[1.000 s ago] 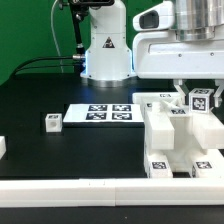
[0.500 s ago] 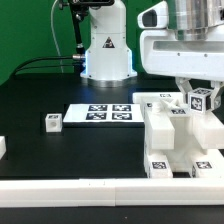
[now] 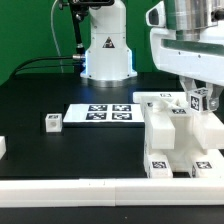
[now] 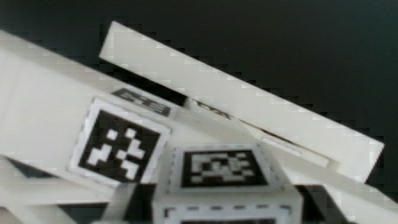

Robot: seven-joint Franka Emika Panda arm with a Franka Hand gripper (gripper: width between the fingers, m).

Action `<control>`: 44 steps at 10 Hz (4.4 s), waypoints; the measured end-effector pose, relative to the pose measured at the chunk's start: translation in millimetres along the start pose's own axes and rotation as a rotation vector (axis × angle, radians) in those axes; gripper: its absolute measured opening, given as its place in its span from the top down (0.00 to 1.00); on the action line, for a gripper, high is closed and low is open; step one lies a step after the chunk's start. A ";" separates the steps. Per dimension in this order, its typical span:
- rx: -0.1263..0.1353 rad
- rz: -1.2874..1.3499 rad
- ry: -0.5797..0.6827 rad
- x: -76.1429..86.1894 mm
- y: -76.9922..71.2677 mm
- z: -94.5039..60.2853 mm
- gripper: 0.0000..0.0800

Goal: Assemble chair

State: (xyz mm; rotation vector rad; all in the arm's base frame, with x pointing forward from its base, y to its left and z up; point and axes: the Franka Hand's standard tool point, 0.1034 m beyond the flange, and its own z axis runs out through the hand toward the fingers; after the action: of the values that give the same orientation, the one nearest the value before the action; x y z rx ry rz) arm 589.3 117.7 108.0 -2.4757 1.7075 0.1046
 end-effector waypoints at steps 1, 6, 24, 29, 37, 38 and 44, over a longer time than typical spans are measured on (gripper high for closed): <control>0.001 0.073 -0.002 0.0 0.0 0.0 0.67; 0.007 0.365 -0.009 0.4 -0.9 -0.2 0.67; -0.017 -1.118 0.070 2.5 -4.9 -2.9 0.19; -0.004 -0.896 0.063 2.1 -4.7 -1.9 0.65; 0.065 -0.168 0.059 7.2 -6.9 -2.1 0.65; 0.069 -0.073 0.050 7.0 -6.5 -1.8 0.65; 0.083 0.450 -0.021 6.7 -5.6 -0.4 0.65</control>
Offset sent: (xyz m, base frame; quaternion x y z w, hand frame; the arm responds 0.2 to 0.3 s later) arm 0.0000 0.0000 0.0000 0.0000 0.0000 0.1296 0.9916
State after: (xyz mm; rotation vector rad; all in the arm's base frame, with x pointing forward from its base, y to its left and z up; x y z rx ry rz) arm 596.9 113.4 107.8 -1.9856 2.1775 0.0995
